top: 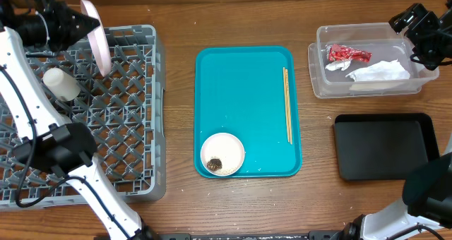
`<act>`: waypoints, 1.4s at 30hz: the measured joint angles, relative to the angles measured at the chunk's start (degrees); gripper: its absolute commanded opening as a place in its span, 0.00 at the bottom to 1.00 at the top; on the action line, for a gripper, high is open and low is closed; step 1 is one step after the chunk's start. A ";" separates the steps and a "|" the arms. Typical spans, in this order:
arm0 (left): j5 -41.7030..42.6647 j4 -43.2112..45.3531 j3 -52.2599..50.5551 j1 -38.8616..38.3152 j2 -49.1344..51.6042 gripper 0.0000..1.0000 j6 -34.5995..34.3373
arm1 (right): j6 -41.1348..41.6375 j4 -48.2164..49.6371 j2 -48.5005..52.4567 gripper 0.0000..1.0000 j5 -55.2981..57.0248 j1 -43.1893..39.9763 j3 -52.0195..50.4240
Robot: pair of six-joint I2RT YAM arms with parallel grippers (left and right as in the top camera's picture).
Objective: Sort waste into correct bins and load items into the dishwasher
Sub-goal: 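Lift the white plate and carry it to the rack's back edge, then stand the white plate upright in the rack and open left gripper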
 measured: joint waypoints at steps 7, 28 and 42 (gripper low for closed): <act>3.50 -0.04 -7.85 1.75 0.00 0.04 6.84 | 0.02 0.02 0.00 1.00 0.00 0.00 0.00; -2.95 -0.09 -9.33 1.22 0.00 0.04 19.47 | 0.00 0.00 0.02 1.00 0.00 0.00 0.00; -10.91 -0.02 -9.33 0.81 0.00 0.35 19.37 | 0.02 -0.02 0.00 1.00 -0.02 0.00 0.00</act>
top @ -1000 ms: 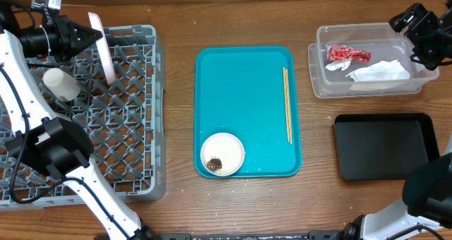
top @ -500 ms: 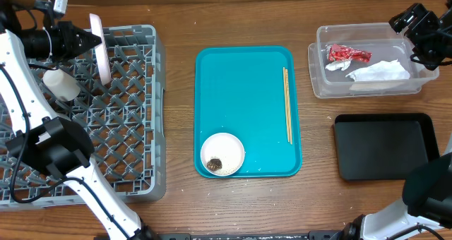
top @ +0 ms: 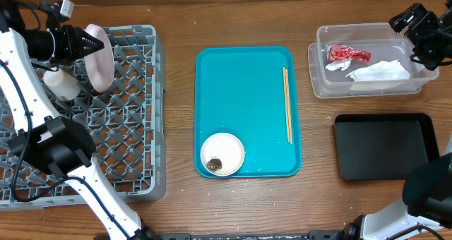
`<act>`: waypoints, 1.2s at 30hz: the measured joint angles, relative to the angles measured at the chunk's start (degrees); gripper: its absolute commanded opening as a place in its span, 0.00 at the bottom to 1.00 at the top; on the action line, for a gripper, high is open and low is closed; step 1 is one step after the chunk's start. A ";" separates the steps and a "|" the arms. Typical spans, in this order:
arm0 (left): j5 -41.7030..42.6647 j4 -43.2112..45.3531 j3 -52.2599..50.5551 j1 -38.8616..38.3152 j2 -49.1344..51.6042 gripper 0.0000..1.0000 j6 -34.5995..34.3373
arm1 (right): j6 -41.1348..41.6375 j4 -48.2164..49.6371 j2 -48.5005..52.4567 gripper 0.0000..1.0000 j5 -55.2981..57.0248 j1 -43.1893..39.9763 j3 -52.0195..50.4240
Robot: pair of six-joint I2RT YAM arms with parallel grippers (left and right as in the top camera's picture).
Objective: Sort waste into correct bins and load items into the dishwasher
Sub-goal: 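Stand the white plate upright in the rack and open left gripper, then reach the left gripper to the chopsticks and grasp one chopstick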
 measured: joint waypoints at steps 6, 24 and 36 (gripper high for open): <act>-2.05 -0.02 0.33 1.53 0.00 0.45 -7.39 | 0.00 0.02 0.00 1.00 0.04 -0.02 0.00; 13.03 3.43 9.64 -2.84 -21.09 0.89 -19.98 | 0.00 0.02 0.00 1.00 0.02 0.00 0.00; 2.12 5.31 9.51 -39.23 -13.73 0.54 -27.47 | 0.02 0.02 0.00 1.00 0.00 -0.02 0.00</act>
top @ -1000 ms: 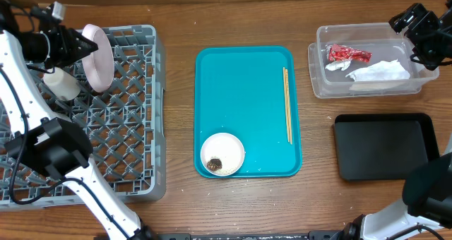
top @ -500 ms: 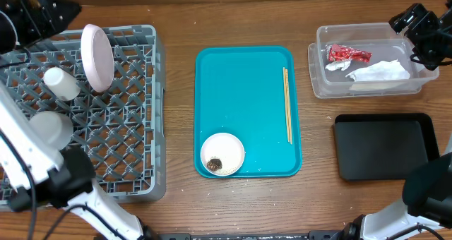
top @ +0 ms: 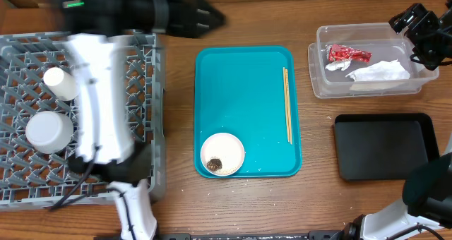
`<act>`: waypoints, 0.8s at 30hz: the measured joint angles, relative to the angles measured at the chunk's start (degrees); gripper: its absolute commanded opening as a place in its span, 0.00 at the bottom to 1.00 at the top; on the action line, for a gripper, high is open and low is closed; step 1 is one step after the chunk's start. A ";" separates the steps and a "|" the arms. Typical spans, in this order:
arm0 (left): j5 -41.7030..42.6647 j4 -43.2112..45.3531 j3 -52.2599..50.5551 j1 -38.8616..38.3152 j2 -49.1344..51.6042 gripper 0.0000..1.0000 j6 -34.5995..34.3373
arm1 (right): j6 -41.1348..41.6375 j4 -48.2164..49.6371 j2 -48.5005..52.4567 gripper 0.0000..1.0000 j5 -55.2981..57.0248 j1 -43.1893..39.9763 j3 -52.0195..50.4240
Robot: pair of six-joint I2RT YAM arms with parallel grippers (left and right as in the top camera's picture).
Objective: Sort waste into correct bins and load items into the dishwasher
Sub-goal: 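Reach the left gripper to the chopsticks and grasp one chopstick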
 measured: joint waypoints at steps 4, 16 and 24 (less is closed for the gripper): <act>-17.97 3.19 -0.13 -13.53 8.02 0.49 -10.58 | 0.00 0.02 0.00 1.00 0.02 0.02 0.00; -48.76 10.54 -0.50 -32.39 29.97 0.30 -28.04 | -0.02 0.00 0.00 1.00 0.00 0.02 0.00; -55.08 11.52 -0.55 -33.70 35.58 0.28 -31.28 | -0.02 0.02 0.00 1.00 0.02 0.00 0.00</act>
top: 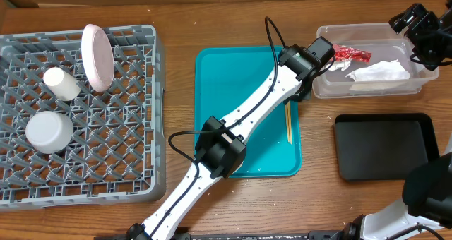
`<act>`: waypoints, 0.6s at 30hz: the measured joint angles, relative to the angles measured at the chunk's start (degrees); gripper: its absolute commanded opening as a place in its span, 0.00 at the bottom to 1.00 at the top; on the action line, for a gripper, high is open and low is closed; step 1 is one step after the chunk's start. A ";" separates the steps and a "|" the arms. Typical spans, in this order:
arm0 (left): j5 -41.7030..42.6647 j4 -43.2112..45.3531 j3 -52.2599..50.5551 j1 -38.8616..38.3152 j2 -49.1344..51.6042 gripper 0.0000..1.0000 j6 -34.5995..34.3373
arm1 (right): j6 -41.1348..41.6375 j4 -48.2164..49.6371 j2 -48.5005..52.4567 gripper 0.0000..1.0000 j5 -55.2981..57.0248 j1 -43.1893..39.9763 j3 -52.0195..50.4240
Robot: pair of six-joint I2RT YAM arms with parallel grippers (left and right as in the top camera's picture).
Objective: Sort waste into correct bins and load items into the dishwasher
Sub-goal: 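Reach the left gripper to the chopsticks and grasp one chopstick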
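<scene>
A pink plate (97,56) stands on edge in the grey dish rack (127,162), beside two white cups (61,83) (48,131). My left arm reaches across the teal tray (233,85). Its gripper (314,54) hangs over the tray's far right corner, against the clear bin (367,90), and its jaws are hidden from above. A pair of chopsticks (289,127) lies along the tray's right side, its upper end under that gripper. The arm's elbow covers the tray's near left corner. My right gripper (418,27) hovers at the bin's far right corner.
The clear bin holds a red wrapper (353,54) and a white tissue (381,72). A black tray (385,145) lies in front of the bin on the right. The wooden table runs between rack and tray.
My left arm was blurred over the rack with its gripper near the tray's far left corner. It now reaches to the tray's far right corner. The pink plate shows standing in the rack.
My left gripper first held the pink plate above the rack's far edge, then lower among the rack's pegs. Later the arm was over the rack, off the plate. Now the plate stands alone in the rack and the gripper is above the chopsticks' far end.
</scene>
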 measured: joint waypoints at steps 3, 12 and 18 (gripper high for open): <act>-2.05 0.15 0.00 0.02 0.42 0.28 -1.81 | -0.02 -0.04 0.00 1.00 -0.02 0.02 0.00; -4.00 2.51 0.00 0.02 1.99 0.30 -4.74 | 0.00 -0.02 0.02 1.00 -0.02 0.02 0.00; -4.15 3.85 0.00 0.02 1.99 0.29 -5.51 | 0.00 -0.02 0.02 1.00 0.00 0.02 0.00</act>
